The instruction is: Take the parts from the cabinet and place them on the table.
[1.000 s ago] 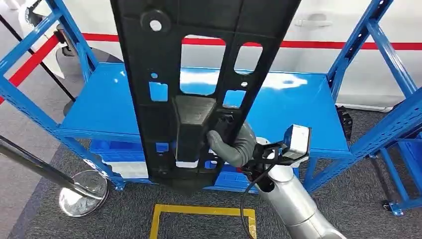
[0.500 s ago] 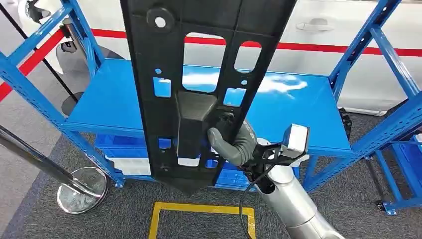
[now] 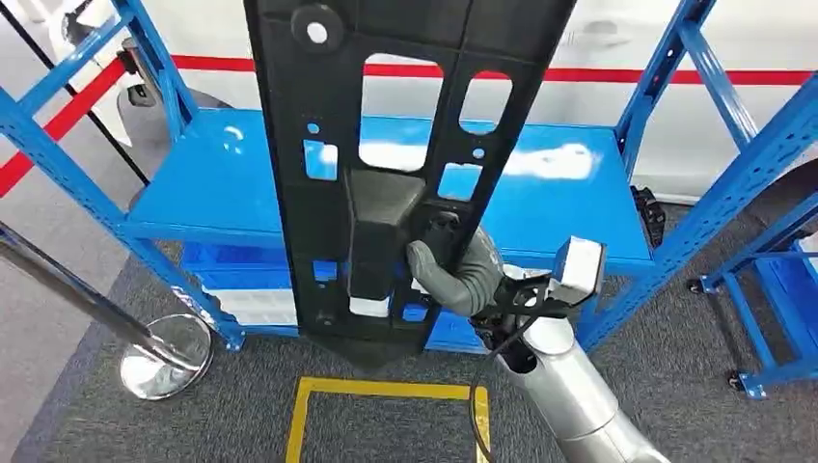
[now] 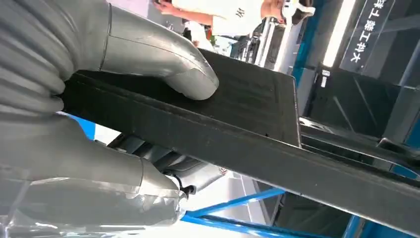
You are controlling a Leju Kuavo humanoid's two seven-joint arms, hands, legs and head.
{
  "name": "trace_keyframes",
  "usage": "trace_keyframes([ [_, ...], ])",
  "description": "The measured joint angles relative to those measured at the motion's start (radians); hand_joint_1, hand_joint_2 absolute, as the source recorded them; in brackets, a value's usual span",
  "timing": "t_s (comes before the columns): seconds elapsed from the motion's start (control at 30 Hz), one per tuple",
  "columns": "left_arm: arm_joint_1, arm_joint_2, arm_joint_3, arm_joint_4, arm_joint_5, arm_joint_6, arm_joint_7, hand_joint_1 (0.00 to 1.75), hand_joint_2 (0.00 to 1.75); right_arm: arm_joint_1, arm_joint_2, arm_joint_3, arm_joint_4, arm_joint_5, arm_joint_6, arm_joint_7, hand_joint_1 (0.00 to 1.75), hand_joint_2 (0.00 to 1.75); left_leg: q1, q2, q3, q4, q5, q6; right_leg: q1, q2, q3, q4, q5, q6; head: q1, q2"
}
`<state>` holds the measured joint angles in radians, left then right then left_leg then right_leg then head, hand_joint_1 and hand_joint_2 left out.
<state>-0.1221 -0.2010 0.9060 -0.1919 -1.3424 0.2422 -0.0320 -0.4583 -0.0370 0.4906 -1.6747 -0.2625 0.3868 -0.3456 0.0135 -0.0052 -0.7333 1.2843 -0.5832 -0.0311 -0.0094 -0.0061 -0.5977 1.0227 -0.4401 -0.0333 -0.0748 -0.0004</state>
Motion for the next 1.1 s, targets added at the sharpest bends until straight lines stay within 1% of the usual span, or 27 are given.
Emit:
trace_keyframes([
  [0.03,-0.001,0.000,0.000,0.000,0.000,0.000,0.000,0.00,1.75,0.000,0.000,0.000,0.000,0.000,0.000,0.000,1.66,1.75,0.000,0.000,0.001,0.049,-0.008,0.000,0.003,-0.001,-0.016,0.001,0.011,0.000,0.000,0.000],
  [0.07,0.000,0.000,0.000,0.000,-0.001,0.000,0.000,0.00,1.75,0.000,0.000,0.000,0.000,0.000,0.000,0.001,1.66,1.75,0.000,0.000,0.020,0.053,0.010,0.001,0.005,-0.001,-0.030,0.002,0.021,0.000,0.000,0.000],
  [0.1,0.000,0.000,0.000,0.000,-0.001,0.000,0.000,0.00,1.75,0.000,0.000,0.000,0.000,0.000,0.000,0.001,1.66,1.75,0.000,0.000,0.058,0.021,0.043,0.005,0.006,-0.001,-0.043,0.003,0.030,0.001,0.000,0.000],
  [0.13,0.002,0.000,0.000,0.000,-0.001,0.000,0.001,0.00,1.75,0.000,0.000,0.000,-0.001,0.000,0.000,0.001,1.66,1.75,-0.002,0.000,0.115,-0.050,0.078,0.011,0.008,-0.001,-0.054,0.004,0.040,0.002,0.000,0.000],
  [0.17,0.006,0.001,0.000,0.000,-0.001,0.000,0.001,0.00,1.75,0.000,0.000,-0.002,-0.003,0.000,0.000,0.001,1.66,1.75,-0.005,0.000,0.183,-0.144,0.095,0.021,0.010,0.000,-0.062,0.004,0.049,0.004,0.000,0.000],
  [0.2,0.007,0.002,0.000,0.000,-0.002,0.000,0.001,0.00,1.75,0.000,0.000,-0.003,-0.006,0.000,0.000,0.001,1.66,1.75,-0.010,0.000,0.239,-0.237,0.061,0.033,0.010,0.000,-0.067,0.004,0.057,0.008,0.000,0.000],
  [0.23,0.007,0.003,0.000,0.000,-0.002,0.000,0.001,0.00,1.75,-0.001,0.000,-0.008,-0.008,0.000,0.000,0.001,1.66,1.75,-0.013,0.000,0.268,-0.293,0.049,0.034,0.011,-0.001,-0.071,0.005,0.066,0.015,0.000,0.000],
  [0.33,0.010,0.002,0.000,0.000,-0.007,-0.003,0.000,0.00,1.75,-0.001,0.000,-0.011,-0.008,-0.001,-0.001,0.003,1.66,1.75,-0.021,-0.001,0.250,-0.288,0.071,0.046,0.005,-0.005,-0.070,-0.009,0.094,0.033,0.000,0.000],
  [0.37,0.015,0.000,0.000,0.000,-0.009,-0.005,0.001,0.00,1.75,0.000,-0.001,-0.015,-0.008,0.000,-0.002,0.006,1.66,1.75,-0.005,0.004,0.245,-0.302,0.092,0.054,0.008,-0.004,-0.076,-0.006,0.092,0.040,0.000,0.000],
  [0.4,0.013,0.001,0.000,0.000,-0.010,-0.007,0.001,0.00,1.75,0.001,-0.001,-0.019,-0.008,0.002,-0.003,0.007,1.66,1.75,-0.009,0.007,0.234,-0.305,0.105,0.062,0.005,0.002,-0.087,0.015,0.046,0.044,0.000,0.000],
  [0.43,0.012,0.001,0.000,0.000,-0.010,-0.008,0.001,0.00,1.75,0.000,-0.001,-0.023,-0.008,0.005,-0.007,0.007,1.66,1.75,-0.008,0.008,0.220,-0.304,0.119,0.069,0.003,0.002,-0.105,0.070,-0.023,0.047,0.000,0.000],
  [0.5,0.013,0.000,-0.001,0.000,-0.013,-0.013,0.001,0.00,1.75,0.004,-0.001,-0.026,-0.008,0.012,-0.010,0.007,1.66,1.75,-0.009,0.009,0.189,-0.302,0.143,0.067,-0.002,0.002,-0.140,0.219,-0.125,0.056,0.000,0.000],
  [0.53,0.015,0.000,-0.001,0.000,-0.012,-0.013,0.001,0.00,1.75,0.007,-0.002,-0.027,-0.008,0.017,-0.011,0.005,1.66,1.75,-0.009,0.009,0.170,-0.298,0.154,0.066,-0.004,0.002,-0.150,0.284,-0.139,0.060,0.000,0.000],
  [0.57,0.015,0.000,-0.001,0.000,-0.012,-0.013,-0.001,0.00,1.75,0.010,-0.002,-0.028,-0.008,0.024,-0.014,0.003,1.66,1.75,-0.009,0.010,0.151,-0.294,0.165,0.064,-0.006,0.002,-0.143,0.310,-0.117,0.064,0.000,0.000],
  [0.6,0.013,0.000,-0.001,0.000,-0.012,-0.013,-0.002,0.00,1.75,0.011,-0.002,-0.029,-0.008,0.034,-0.019,0.001,1.66,1.75,-0.008,0.010,0.133,-0.288,0.174,0.061,-0.008,0.002,-0.113,0.290,-0.078,0.065,0.000,0.000],
  [0.63,0.012,0.000,-0.001,0.000,-0.012,-0.013,-0.002,0.00,1.75,0.012,-0.002,-0.031,-0.008,0.039,-0.020,0.001,1.66,1.75,-0.007,0.010,0.118,-0.283,0.182,0.058,-0.011,0.002,-0.067,0.236,-0.044,0.065,0.000,0.000],
  [0.67,0.011,0.000,-0.001,0.000,-0.012,-0.013,-0.003,0.00,1.75,0.011,-0.002,-0.032,-0.009,0.043,-0.021,0.000,1.66,1.75,-0.007,0.010,0.105,-0.277,0.189,0.054,-0.013,0.002,-0.008,0.159,-0.027,0.066,0.000,0.000],
  [0.7,0.008,0.000,-0.001,0.000,-0.011,-0.013,-0.004,0.00,1.75,0.011,-0.002,-0.033,-0.011,0.044,-0.021,0.000,1.66,1.75,-0.007,0.009,0.095,-0.267,0.195,0.048,-0.015,0.003,0.059,0.066,-0.052,0.064,0.000,0.000],
  [0.73,0.008,0.000,-0.001,0.000,-0.011,-0.012,-0.005,0.00,1.75,0.011,-0.002,-0.033,-0.015,0.045,-0.021,0.000,1.66,1.75,-0.011,0.007,0.085,-0.261,0.200,0.042,-0.007,0.006,0.100,-0.006,-0.087,0.057,0.000,0.000],
  [0.83,0.010,0.000,-0.001,0.000,-0.009,-0.012,-0.006,0.00,1.75,0.011,-0.001,-0.036,-0.016,0.044,-0.020,-0.006,1.66,1.75,-0.009,0.006,0.082,-0.270,0.227,0.022,0.003,0.009,0.080,0.002,-0.068,0.032,0.000,0.000],
  [0.87,0.011,0.000,-0.001,0.000,-0.009,-0.012,-0.006,0.00,1.75,0.012,-0.001,-0.037,-0.016,0.044,-0.019,-0.006,1.66,1.75,-0.009,0.006,0.077,-0.271,0.234,0.015,-0.006,0.007,0.071,-0.008,-0.053,0.020,0.000,0.000],
  [0.9,0.011,0.001,-0.001,0.000,-0.008,-0.012,-0.007,0.00,1.75,0.010,0.000,-0.037,-0.016,0.045,-0.019,-0.006,1.66,1.75,-0.003,0.006,0.064,-0.254,0.196,0.012,-0.007,-0.001,0.061,-0.008,-0.040,0.011,0.000,0.000],
  [0.93,0.009,0.000,-0.001,0.000,-0.008,-0.012,-0.008,0.00,1.75,0.010,0.000,-0.037,-0.016,0.044,-0.018,-0.009,1.66,1.75,-0.003,0.006,0.051,-0.210,0.132,0.008,-0.007,-0.001,0.046,-0.008,-0.028,0.001,0.000,0.000],
  [1.0,0.006,0.000,-0.001,0.000,-0.008,-0.012,-0.008,0.00,1.75,0.011,0.001,-0.037,-0.016,0.043,-0.019,-0.011,1.66,1.75,-0.002,0.006,0.024,-0.060,0.015,0.001,-0.002,-0.003,0.015,-0.007,-0.004,-0.002,0.000,0.000],
  [1.03,0.004,0.000,-0.001,0.000,-0.007,-0.012,-0.008,0.00,1.75,0.011,0.001,-0.037,-0.016,0.043,-0.019,-0.011,1.66,1.75,-0.002,0.006,0.016,0.006,-0.010,-0.001,0.000,-0.003,-0.002,-0.005,0.008,-0.002,0.000,0.000],
  [1.07,0.005,0.000,-0.001,0.000,-0.008,-0.012,-0.008,0.00,1.75,0.012,0.002,-0.037,-0.015,0.044,-0.018,-0.011,1.66,1.75,-0.002,0.006,0.021,0.043,-0.003,-0.002,0.001,-0.013,-0.019,-0.003,0.018,-0.003,0.000,0.000],
  [1.1,0.006,0.000,-0.001,0.000,-0.008,-0.011,-0.008,0.00,1.75,0.012,0.002,-0.037,-0.015,0.044,-0.017,-0.012,1.66,1.75,-0.002,0.006,0.045,0.040,0.029,-0.002,0.003,-0.015,-0.037,0.000,0.029,-0.002,0.000,0.000],
])
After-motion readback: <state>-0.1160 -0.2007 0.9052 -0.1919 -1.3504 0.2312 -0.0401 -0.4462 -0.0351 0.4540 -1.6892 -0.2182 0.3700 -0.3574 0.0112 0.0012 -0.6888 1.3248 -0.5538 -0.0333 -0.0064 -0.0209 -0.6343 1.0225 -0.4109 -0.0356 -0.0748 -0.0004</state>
